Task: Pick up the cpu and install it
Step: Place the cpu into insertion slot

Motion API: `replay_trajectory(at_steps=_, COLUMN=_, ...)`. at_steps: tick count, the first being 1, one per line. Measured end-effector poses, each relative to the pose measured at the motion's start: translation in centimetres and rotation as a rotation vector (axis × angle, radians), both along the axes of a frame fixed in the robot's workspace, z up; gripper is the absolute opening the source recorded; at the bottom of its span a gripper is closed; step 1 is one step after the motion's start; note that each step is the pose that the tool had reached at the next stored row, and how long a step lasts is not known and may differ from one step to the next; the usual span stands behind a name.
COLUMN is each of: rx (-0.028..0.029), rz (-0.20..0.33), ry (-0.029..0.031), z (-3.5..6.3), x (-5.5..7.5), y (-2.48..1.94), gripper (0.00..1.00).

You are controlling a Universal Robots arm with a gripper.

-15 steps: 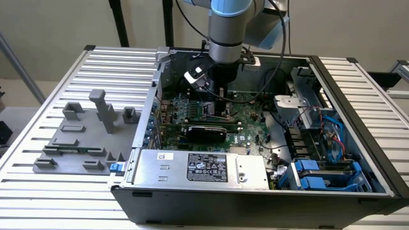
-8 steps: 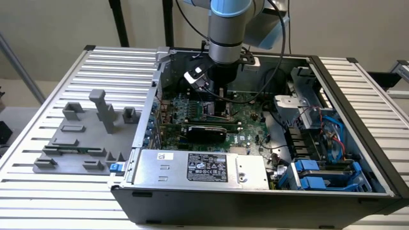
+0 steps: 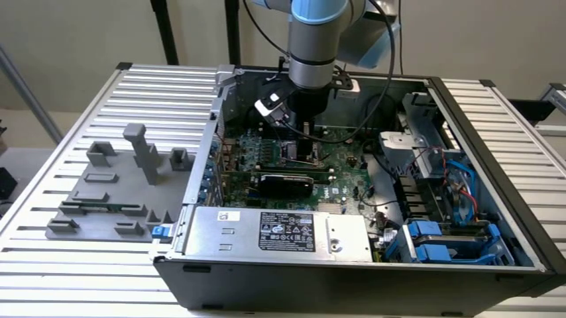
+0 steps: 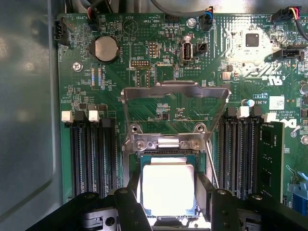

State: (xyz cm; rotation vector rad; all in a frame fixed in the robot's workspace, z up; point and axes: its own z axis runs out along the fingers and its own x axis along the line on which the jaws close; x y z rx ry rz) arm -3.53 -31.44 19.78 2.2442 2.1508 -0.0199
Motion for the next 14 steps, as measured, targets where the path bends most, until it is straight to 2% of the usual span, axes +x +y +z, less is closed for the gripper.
replay_trajectory(at_steps=14, rx=-0.0009, rz=0.000, ry=-0.0006, z=-0.09, x=0.00, y=0.12, gripper=0.54)
